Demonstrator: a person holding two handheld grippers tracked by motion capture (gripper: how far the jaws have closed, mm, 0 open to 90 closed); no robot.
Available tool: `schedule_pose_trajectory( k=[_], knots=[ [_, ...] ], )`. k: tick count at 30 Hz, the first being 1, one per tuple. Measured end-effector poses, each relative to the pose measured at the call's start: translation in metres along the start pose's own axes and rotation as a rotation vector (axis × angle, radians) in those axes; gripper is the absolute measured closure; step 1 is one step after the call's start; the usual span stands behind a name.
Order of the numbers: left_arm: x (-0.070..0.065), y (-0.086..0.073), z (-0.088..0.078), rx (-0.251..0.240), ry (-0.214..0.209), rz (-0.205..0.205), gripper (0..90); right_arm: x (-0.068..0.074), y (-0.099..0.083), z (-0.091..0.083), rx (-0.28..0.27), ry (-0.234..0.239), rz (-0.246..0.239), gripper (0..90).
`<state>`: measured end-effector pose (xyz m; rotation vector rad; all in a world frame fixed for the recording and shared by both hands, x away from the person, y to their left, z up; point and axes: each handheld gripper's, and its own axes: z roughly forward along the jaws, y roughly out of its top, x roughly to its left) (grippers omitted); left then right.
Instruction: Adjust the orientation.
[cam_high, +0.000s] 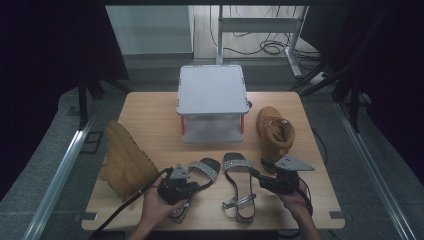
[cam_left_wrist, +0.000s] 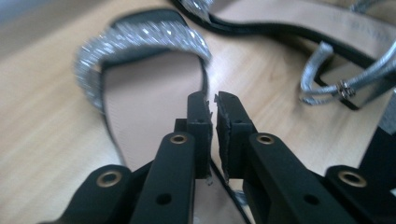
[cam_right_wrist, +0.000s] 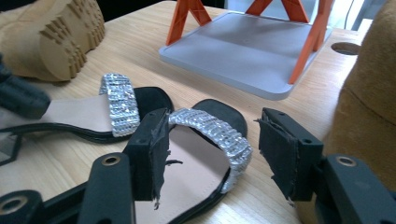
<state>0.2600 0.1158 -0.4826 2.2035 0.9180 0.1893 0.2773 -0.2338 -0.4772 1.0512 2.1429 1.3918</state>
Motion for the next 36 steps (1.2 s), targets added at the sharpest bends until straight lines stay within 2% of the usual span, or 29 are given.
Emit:
schedule_pose_trajectory(
  k=[2, 4, 7, 13, 14, 15, 16, 17, 18, 19, 20, 21, 23, 24, 26, 36],
  knots=[
    [0.002, 0.001, -0.002, -0.012, 0.005, -0.005, 81.0, 0.0, 0.0, 0.0, -0.002, 0.003, 0.003, 44.6],
    [0.006, 0.002, -0.005, -0.02, 0.005, -0.019, 73.4, 0.001, 0.001, -0.001, -0.002, 0.011, 0.011, 45.2],
    [0.006, 0.003, -0.007, -0.033, -0.006, -0.035, 66.8, 0.002, 0.002, -0.001, -0.001, 0.012, 0.021, 45.9],
    [0.007, 0.004, -0.004, -0.011, -0.038, -0.043, 55.9, 0.008, 0.005, -0.003, 0.008, 0.027, 0.028, 49.2],
    [0.008, 0.004, -0.003, -0.007, -0.042, -0.047, 53.8, 0.015, 0.009, -0.006, 0.006, 0.059, 0.032, 52.6],
    [0.009, 0.004, -0.002, -0.002, -0.042, -0.049, 53.8, 0.015, 0.009, -0.006, 0.006, 0.059, 0.032, 52.6],
    [0.01, 0.005, -0.002, 0.002, -0.043, -0.054, 52.5, 0.025, 0.014, -0.008, 0.02, 0.088, 0.021, 60.2],
    [0.01, 0.005, -0.002, 0.002, -0.043, -0.054, 51.7, 0.025, 0.014, -0.008, 0.02, 0.088, 0.021, 60.2],
    [0.012, 0.006, -0.002, -0.002, -0.046, -0.058, 51.0, 0.036, 0.017, -0.008, 0.043, 0.113, 0.003, 69.7],
    [0.012, 0.006, -0.002, -0.002, -0.046, -0.058, 50.7, 0.036, 0.017, -0.008, 0.043, 0.113, 0.003, 69.7],
    [0.013, 0.006, -0.002, -0.002, -0.047, -0.059, 49.8, 0.048, 0.018, -0.006, 0.067, 0.12, -0.003, 77.5],
    [0.013, 0.006, -0.002, -0.002, -0.047, -0.059, 49.2, 0.048, 0.018, -0.006, 0.067, 0.12, -0.003, 77.5],
    [0.014, 0.006, -0.002, -0.003, -0.043, -0.055, 47.8, 0.063, 0.015, -0.002, 0.103, 0.142, -0.019, 83.5],
    [0.014, 0.006, -0.002, -0.003, -0.043, -0.055, 47.5, 0.063, 0.015, -0.002, 0.103, 0.142, -0.019, 83.5],
    [0.015, 0.005, -0.003, -0.008, -0.034, -0.053, 46.5, 0.074, 0.011, -0.002, 0.117, 0.151, -0.039, 86.4],
    [0.024, 0.003, -0.008, -0.032, -0.015, -0.085, 42.9, 0.087, 0.005, -0.009, 0.111, 0.153, -0.057, 89.3]
  ],
)
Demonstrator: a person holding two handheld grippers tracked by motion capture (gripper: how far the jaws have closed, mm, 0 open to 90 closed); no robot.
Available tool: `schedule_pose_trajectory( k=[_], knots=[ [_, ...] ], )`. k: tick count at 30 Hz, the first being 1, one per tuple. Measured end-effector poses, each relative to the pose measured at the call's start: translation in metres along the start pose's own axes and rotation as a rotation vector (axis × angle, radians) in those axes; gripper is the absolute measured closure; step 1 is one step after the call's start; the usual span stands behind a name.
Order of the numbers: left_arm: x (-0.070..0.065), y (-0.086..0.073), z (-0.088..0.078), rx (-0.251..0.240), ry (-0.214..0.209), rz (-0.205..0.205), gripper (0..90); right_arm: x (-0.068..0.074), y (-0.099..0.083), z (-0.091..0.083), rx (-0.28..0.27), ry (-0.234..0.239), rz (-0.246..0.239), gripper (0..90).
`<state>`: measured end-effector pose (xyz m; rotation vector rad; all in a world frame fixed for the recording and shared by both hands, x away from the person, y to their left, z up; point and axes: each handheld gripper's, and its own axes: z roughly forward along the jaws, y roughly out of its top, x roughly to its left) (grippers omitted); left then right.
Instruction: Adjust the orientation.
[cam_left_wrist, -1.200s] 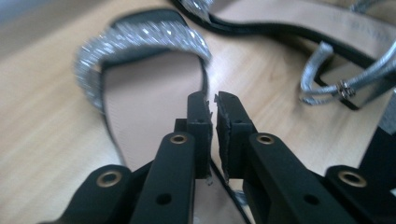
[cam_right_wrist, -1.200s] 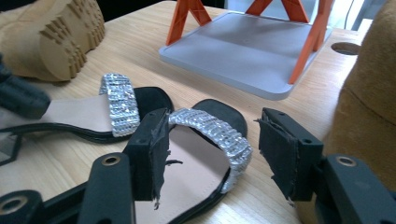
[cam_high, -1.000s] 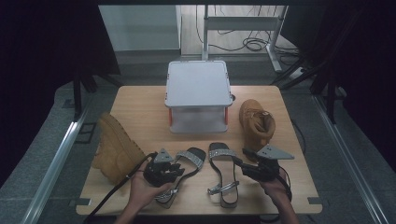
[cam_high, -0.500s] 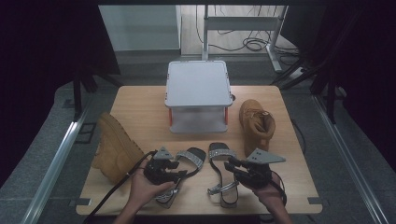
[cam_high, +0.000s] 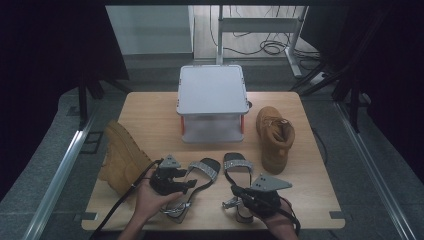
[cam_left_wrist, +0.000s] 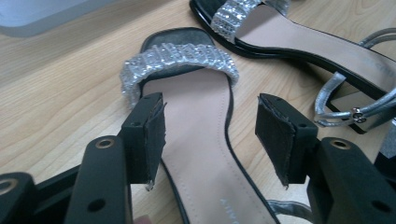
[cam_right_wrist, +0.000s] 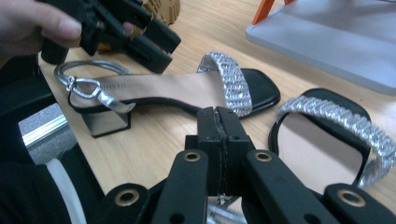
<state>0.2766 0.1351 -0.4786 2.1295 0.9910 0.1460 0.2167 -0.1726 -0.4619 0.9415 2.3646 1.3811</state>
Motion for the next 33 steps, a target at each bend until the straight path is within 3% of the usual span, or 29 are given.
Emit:
schedule_pose_trajectory(
  k=[9, 22, 29, 33],
  knots=[
    [0.003, -0.002, -0.001, 0.006, 0.011, -0.003, 41.2, 0.008, -0.017, -0.006, 0.024, 0.009, 0.002, 89.5],
    [0.006, -0.003, 0.002, 0.022, 0.017, -0.006, 40.0, 0.02, -0.039, 0.003, 0.09, 0.023, 0.008, 89.5],
    [0.007, -0.004, 0.002, 0.026, 0.02, -0.006, 39.9, 0.026, -0.039, 0.008, 0.124, 0.027, -0.008, 89.5],
    [0.009, -0.004, 0.0, 0.017, 0.023, -0.014, 39.9, 0.027, -0.033, -0.003, 0.095, 0.039, -0.009, 89.5]
  ],
)
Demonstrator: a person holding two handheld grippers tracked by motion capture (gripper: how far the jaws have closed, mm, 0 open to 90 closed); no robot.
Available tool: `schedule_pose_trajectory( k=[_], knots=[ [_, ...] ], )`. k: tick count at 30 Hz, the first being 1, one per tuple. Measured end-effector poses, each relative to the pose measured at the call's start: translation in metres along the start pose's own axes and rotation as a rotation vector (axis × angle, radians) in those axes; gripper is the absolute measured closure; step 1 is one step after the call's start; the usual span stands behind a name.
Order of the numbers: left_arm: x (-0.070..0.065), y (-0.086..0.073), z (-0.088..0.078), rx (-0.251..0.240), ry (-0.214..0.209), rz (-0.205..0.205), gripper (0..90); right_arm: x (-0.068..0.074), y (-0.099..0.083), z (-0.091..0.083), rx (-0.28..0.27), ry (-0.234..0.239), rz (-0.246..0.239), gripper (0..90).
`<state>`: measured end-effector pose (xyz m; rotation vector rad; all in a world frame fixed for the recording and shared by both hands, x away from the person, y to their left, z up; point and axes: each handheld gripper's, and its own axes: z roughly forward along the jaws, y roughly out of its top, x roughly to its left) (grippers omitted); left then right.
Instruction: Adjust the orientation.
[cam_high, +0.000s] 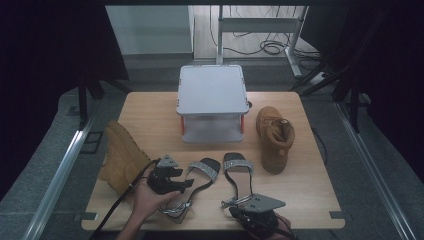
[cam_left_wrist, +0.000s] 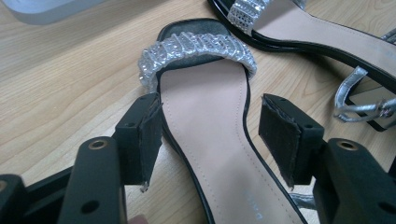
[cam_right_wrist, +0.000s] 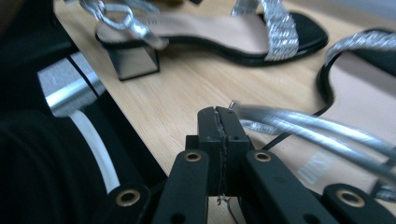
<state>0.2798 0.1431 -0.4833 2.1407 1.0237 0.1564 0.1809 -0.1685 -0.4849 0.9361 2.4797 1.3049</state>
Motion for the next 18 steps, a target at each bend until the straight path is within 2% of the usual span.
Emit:
schedule_pose_trajectory(
  k=[1, 5, 10, 18],
  knots=[
    [0.001, 0.0, 0.0, -0.002, 0.0, -0.003, 39.9, 0.0, 0.002, -0.006, -0.012, -0.002, -0.001, 89.5],
    [0.002, 0.0, 0.0, -0.002, 0.002, -0.007, 39.9, 0.001, -0.001, -0.008, 0.006, 0.002, -0.005, 89.5],
    [0.002, 0.0, 0.0, -0.002, 0.005, -0.008, 39.9, 0.003, -0.011, -0.002, 0.038, 0.021, -0.016, 89.6],
    [0.003, 0.0, 0.001, 0.006, 0.005, -0.008, 39.9, 0.001, -0.016, 0.015, 0.062, -0.013, -0.007, 89.6]
  ],
)
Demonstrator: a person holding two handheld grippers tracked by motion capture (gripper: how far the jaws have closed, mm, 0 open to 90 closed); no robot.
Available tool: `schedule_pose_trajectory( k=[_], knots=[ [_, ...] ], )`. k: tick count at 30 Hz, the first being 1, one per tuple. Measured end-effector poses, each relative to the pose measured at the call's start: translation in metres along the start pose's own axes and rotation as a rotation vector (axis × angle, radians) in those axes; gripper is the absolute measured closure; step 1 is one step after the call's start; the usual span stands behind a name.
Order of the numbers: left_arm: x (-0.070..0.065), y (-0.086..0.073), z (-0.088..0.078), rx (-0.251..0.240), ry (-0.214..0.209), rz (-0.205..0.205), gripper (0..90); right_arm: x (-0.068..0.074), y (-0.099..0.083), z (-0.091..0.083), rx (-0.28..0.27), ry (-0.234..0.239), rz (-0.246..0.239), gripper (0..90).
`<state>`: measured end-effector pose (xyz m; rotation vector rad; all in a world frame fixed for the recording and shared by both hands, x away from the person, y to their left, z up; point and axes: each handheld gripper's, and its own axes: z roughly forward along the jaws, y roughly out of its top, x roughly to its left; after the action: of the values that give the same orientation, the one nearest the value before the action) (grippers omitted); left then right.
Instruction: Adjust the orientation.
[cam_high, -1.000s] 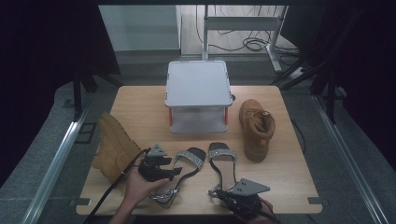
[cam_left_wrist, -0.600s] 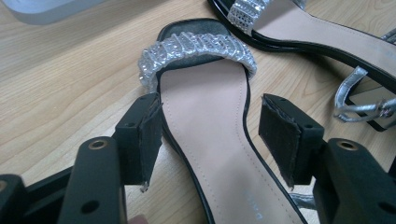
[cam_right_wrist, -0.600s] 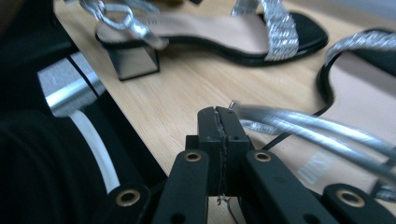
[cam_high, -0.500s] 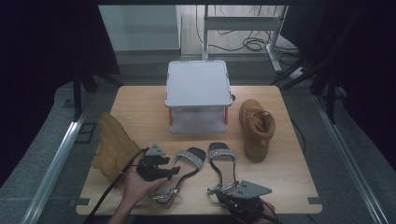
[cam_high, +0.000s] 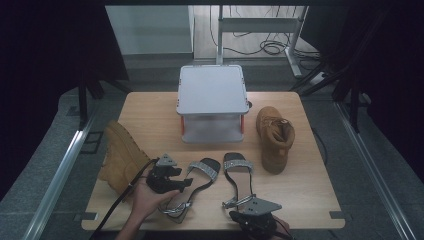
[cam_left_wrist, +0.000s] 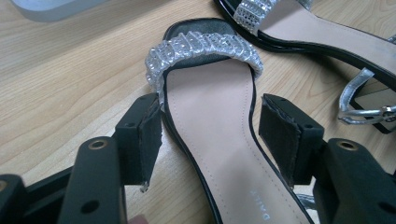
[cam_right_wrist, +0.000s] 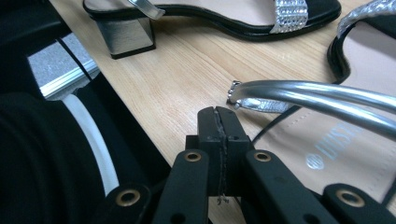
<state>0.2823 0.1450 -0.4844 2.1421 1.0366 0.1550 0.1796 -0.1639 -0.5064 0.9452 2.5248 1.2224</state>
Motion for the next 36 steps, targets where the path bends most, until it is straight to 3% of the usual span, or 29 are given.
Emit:
schedule_pose_trajectory(
  k=[6, 12, 21, 36],
  knots=[
    [0.001, 0.0, -0.003, -0.005, 0.005, -0.002, 39.8, 0.006, 0.001, 0.007, 0.03, -0.022, -0.028, 89.6],
    [0.001, 0.0, -0.003, -0.005, 0.008, -0.006, 39.6, 0.003, -0.002, 0.005, 0.042, -0.048, -0.024, 89.6],
    [0.004, -0.002, -0.004, -0.003, 0.012, -0.012, 39.4, -0.014, -0.01, -0.005, 0.037, -0.098, 0.017, 89.7],
    [0.008, -0.003, -0.003, 0.001, 0.015, -0.022, 39.3, -0.028, -0.017, -0.015, 0.018, -0.118, 0.05, 89.7]
  ],
)
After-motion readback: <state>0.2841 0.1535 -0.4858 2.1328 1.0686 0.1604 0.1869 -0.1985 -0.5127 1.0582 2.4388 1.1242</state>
